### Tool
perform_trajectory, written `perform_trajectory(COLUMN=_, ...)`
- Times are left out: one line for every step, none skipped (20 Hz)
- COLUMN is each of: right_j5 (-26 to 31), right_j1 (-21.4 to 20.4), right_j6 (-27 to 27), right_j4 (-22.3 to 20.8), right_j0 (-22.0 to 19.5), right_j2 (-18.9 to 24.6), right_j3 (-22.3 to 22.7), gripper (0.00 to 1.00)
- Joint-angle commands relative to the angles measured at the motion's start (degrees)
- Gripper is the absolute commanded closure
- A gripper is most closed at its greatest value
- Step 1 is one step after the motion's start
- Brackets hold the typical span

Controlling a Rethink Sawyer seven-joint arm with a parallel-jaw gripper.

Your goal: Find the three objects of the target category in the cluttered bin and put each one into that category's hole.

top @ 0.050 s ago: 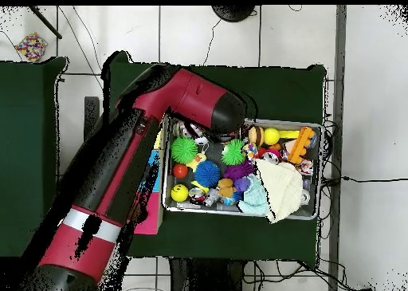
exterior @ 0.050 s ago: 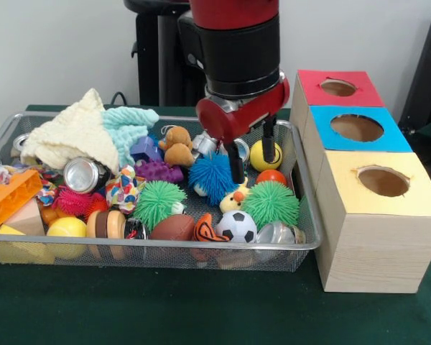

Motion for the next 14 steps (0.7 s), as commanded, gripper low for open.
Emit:
perform_trajectory(right_j5=0.3, right_j1=2.2, right_j6=14.0, right_j4=5.5, right_j0=-1.9, right_j2=7.2, right_j3=-4.0, gripper=0.00)
perform_trajectory(right_j5=0.2, right_j1=2.3, right_j6=13.7, right_j4=5.8, right_j0=-2.0, right_j2=7.4, right_j3=-4.0, gripper=0.00)
perform_trajectory(right_j5=0.4, right_j1=2.5, right_j6=13.3, right_j4=5.9, right_j0=-2.0, right_j2=7.3, right_j3=-3.9, gripper=0.00)
perform_trajectory(right_j5=0.2, right_j1=2.8, right_j6=13.0, right_j4=5.8, right_j0=-1.9, right_j2=7.3, right_j3=-3.7, gripper=0.00)
perform_trajectory(right_j5=-0.4, right_j1=3.3, right_j6=12.9, right_j4=5.5, right_j0=-1.8, right_j2=7.0, right_j3=-3.8, gripper=0.00)
perform_trajectory(right_j5=-1.5, right_j1=4.0, right_j6=12.8, right_j4=4.7, right_j0=-1.8, right_j2=6.5, right_j3=-3.8, gripper=0.00)
perform_trajectory(right_j5=-2.5, right_j1=4.8, right_j6=13.0, right_j4=3.9, right_j0=-1.8, right_j2=6.1, right_j3=-4.1, gripper=0.00)
perform_trajectory(right_j5=-2.9, right_j1=5.3, right_j6=13.2, right_j4=3.5, right_j0=-1.8, right_j2=5.9, right_j3=-4.3, gripper=0.00)
perform_trajectory(right_j5=-3.3, right_j1=5.8, right_j6=13.2, right_j4=3.1, right_j0=-1.8, right_j2=5.8, right_j3=-4.4, gripper=0.00)
perform_trajectory(right_j5=-3.6, right_j1=6.2, right_j6=13.2, right_j4=2.9, right_j0=-1.9, right_j2=5.7, right_j3=-4.6, gripper=0.00)
perform_trajectory(right_j5=-3.7, right_j1=6.4, right_j6=13.0, right_j4=2.9, right_j0=-1.9, right_j2=5.7, right_j3=-4.6, gripper=0.00)
perform_trajectory(right_j5=-3.6, right_j1=6.6, right_j6=12.8, right_j4=2.9, right_j0=-1.9, right_j2=5.8, right_j3=-4.6, gripper=0.00)
perform_trajectory(right_j5=-3.5, right_j1=6.8, right_j6=12.5, right_j4=3.0, right_j0=-2.0, right_j2=5.8, right_j3=-4.6, gripper=0.00)
perform_trajectory(right_j5=-3.6, right_j1=7.1, right_j6=12.4, right_j4=3.0, right_j0=-1.9, right_j2=5.9, right_j3=-4.6, gripper=0.00)
